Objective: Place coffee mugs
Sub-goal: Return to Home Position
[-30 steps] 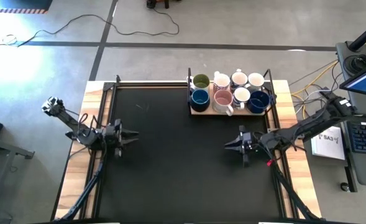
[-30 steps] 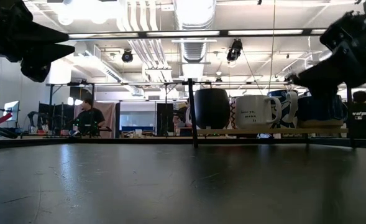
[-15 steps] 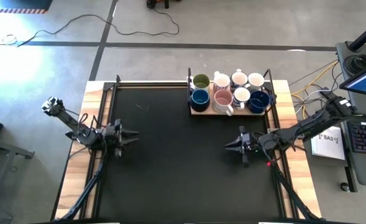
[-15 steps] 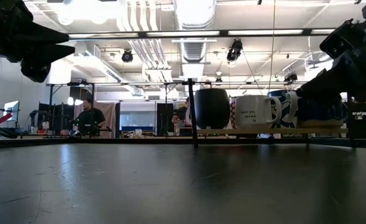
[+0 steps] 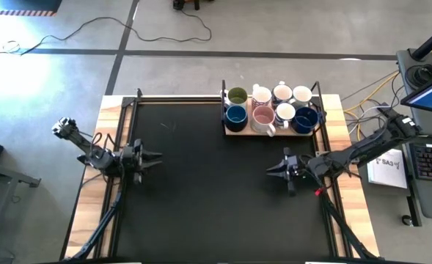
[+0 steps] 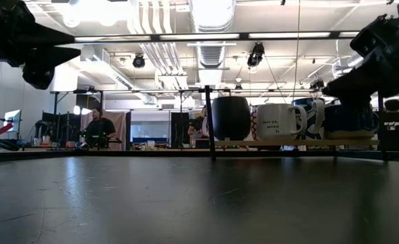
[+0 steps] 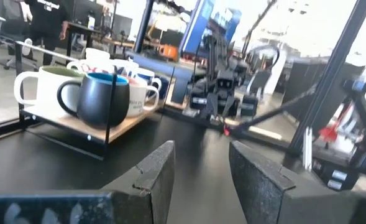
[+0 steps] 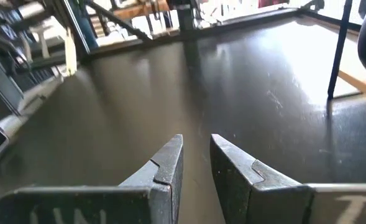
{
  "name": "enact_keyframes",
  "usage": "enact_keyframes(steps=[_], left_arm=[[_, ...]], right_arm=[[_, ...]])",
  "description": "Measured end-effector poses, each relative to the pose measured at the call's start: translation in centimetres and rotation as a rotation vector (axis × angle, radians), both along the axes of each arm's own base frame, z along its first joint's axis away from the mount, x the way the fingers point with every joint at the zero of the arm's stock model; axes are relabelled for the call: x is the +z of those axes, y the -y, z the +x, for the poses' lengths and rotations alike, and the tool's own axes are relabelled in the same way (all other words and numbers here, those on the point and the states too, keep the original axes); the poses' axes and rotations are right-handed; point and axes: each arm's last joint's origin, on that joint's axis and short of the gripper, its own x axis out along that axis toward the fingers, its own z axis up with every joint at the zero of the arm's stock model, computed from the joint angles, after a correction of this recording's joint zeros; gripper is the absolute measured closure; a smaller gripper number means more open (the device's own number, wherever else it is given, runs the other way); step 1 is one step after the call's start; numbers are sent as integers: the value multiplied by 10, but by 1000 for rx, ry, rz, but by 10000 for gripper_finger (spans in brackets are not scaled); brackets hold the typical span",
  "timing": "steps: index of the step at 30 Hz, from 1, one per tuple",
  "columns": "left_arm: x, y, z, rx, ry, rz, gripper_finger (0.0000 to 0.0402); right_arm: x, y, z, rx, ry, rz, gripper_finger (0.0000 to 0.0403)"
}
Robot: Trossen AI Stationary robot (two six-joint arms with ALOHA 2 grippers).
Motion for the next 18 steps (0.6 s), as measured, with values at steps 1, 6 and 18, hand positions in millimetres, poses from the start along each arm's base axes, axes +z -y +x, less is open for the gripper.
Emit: enact_keyframes(steps=[1,6,18], left_arm=[[1,-1,-1,1,11,-8,267],[4,-5,-7,2,66,-49,267],[2,-5,-7,2,45,-32,267]], right_arm=[[2,0,-1,0,14,5,335],[16,2,-5,0,121,47,335],[40,8,-18,-11,327,126,335]])
